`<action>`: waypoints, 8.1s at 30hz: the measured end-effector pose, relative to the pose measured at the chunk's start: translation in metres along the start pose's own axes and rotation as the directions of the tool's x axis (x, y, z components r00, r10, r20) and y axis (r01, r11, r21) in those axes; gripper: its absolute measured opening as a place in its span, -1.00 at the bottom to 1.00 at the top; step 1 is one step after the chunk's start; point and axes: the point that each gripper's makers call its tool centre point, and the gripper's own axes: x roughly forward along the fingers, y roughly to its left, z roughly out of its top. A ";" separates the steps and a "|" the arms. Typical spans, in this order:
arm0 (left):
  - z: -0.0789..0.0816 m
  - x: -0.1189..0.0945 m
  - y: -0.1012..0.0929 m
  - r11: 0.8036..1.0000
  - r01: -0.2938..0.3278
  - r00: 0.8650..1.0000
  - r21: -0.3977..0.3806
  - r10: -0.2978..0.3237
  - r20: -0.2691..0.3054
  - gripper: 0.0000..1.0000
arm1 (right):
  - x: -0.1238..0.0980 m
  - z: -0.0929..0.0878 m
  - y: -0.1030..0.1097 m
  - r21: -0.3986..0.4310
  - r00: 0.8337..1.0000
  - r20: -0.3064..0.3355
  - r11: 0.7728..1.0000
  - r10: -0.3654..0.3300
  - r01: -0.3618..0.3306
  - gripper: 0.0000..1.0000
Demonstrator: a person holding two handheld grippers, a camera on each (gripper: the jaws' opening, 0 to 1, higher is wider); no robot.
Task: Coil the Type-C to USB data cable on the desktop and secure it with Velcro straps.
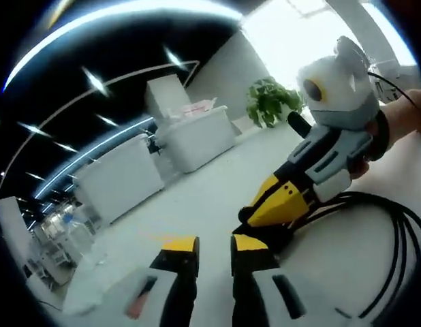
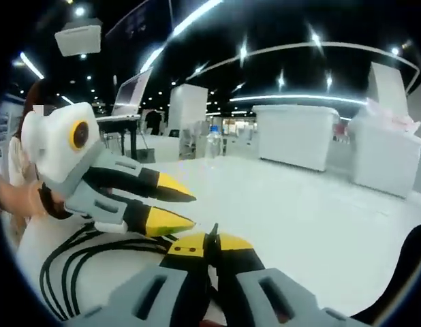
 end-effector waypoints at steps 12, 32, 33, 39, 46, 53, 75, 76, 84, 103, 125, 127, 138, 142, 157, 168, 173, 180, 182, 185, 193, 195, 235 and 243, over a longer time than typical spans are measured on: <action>-0.005 0.005 -0.017 0.996 0.067 0.998 0.063 -0.066 -0.022 -0.90 | 0.018 -0.009 -0.008 -0.076 0.980 -0.201 0.997 0.017 -0.033 -0.94; -0.005 0.003 -0.025 0.992 0.108 0.994 0.062 -0.107 -0.023 -0.94 | 0.034 -0.014 -0.018 -0.360 0.982 -0.189 0.931 -0.011 -0.059 -0.97; -0.005 0.004 -0.025 0.992 0.109 0.994 0.064 -0.108 -0.023 -0.94 | 0.033 -0.011 -0.024 -0.381 0.982 -0.185 0.924 -0.035 -0.039 -0.97; -0.005 0.004 -0.026 0.992 0.108 0.994 0.058 -0.107 -0.022 -0.94 | 0.021 0.010 -0.018 -0.294 0.989 -0.126 0.949 0.078 -0.112 -0.98; -0.006 0.003 -0.027 0.992 0.113 0.993 0.060 -0.112 -0.026 -0.94 | 0.025 -0.018 0.006 -0.440 0.934 -0.303 0.841 0.190 -0.314 -0.98; -0.006 0.002 -0.028 0.992 0.114 0.993 0.061 -0.113 -0.026 -0.94 | 0.033 -0.017 0.009 -0.406 0.923 -0.313 0.847 0.225 -0.344 -0.99; -0.007 0.001 -0.029 0.992 0.115 0.993 0.054 -0.114 -0.026 -0.94 | 0.029 -0.016 -0.001 -0.355 0.943 -0.223 0.881 0.246 -0.313 -0.98; -0.007 0.001 -0.029 0.992 0.116 0.993 0.055 -0.114 -0.026 -0.94 | 0.029 -0.017 -0.002 -0.349 0.945 -0.212 0.884 0.248 -0.310 -0.98; -0.007 0.002 -0.028 0.992 0.116 0.993 0.048 -0.114 -0.024 -0.94 | 0.027 0.000 -0.013 -0.344 0.976 -0.087 0.913 0.200 -0.218 -0.98; 0.004 0.004 0.027 0.980 -0.016 0.998 -0.201 0.027 0.052 -0.56 | -0.012 -0.006 0.015 -0.133 0.942 0.019 0.934 0.335 -0.330 -0.66; 0.004 -0.006 0.060 0.974 -0.168 0.981 -0.154 0.181 0.073 -0.55 | -0.003 -0.014 0.025 -0.177 0.950 -0.009 0.934 0.313 -0.310 -0.75; 0.003 -0.007 0.063 0.970 -0.174 0.980 -0.172 0.188 0.071 -0.55 | -0.001 -0.011 0.024 -0.189 0.954 0.002 0.937 0.301 -0.295 -0.84; -0.005 -0.021 0.102 0.924 -0.289 0.948 -0.252 0.313 0.061 -0.55 | 0.030 -0.001 0.033 -0.204 0.973 0.011 0.953 0.229 -0.222 -0.84; -0.008 -0.023 0.113 0.906 -0.303 0.941 -0.297 0.334 0.058 -0.55 | 0.050 0.004 0.036 -0.193 0.976 0.009 0.958 0.217 -0.211 -0.81; -0.027 -0.020 0.111 0.905 -0.300 0.948 -0.301 0.318 0.010 -0.49 | 0.117 0.020 0.034 -0.133 0.986 0.012 0.977 0.168 -0.165 -0.76; -0.014 -0.016 0.090 0.931 -0.246 0.961 -0.269 0.270 0.055 -0.49 | 0.033 0.050 -0.036 -0.084 0.976 0.211 0.996 0.054 -0.037 -0.75; -0.010 -0.010 0.078 0.943 -0.168 0.975 -0.288 0.203 0.093 -0.46 | -0.005 0.040 -0.060 -0.096 0.977 0.213 0.995 0.003 0.017 -0.71; -0.010 -0.009 0.073 0.952 -0.136 0.979 -0.274 0.172 0.111 -0.45 | -0.047 0.027 -0.068 -0.112 0.975 0.220 0.994 0.013 0.012 -0.62; -0.011 -0.008 0.073 0.953 -0.137 0.979 -0.269 0.171 0.107 -0.45 | -0.057 0.021 -0.071 -0.121 0.978 0.208 0.993 0.025 0.001 -0.59; -0.011 -0.008 0.073 0.953 -0.134 0.980 -0.272 0.169 0.109 -0.45 | -0.071 0.012 -0.070 -0.140 0.980 0.190 0.990 0.054 -0.028 -0.57; -0.010 -0.003 0.073 0.963 -0.134 0.978 -0.234 0.167 0.127 -0.45 | -0.098 0.005 -0.081 -0.096 0.969 0.233 0.994 0.076 -0.054 -0.52; -0.008 -0.002 0.076 0.973 -0.153 0.973 -0.170 0.179 0.148 -0.45 | -0.100 0.001 -0.086 -0.061 0.967 0.244 0.997 0.068 -0.054 -0.53; -0.030 -0.023 0.127 0.897 -0.292 0.933 -0.331 0.344 0.108 -0.21 | -0.120 -0.008 -0.154 0.041 0.919 0.237 0.949 -0.314 0.313 -0.34; -0.035 -0.024 0.123 0.893 -0.294 0.936 -0.341 0.342 0.088 -0.21 | -0.120 -0.012 -0.160 0.085 0.910 0.218 0.936 -0.352 0.342 -0.26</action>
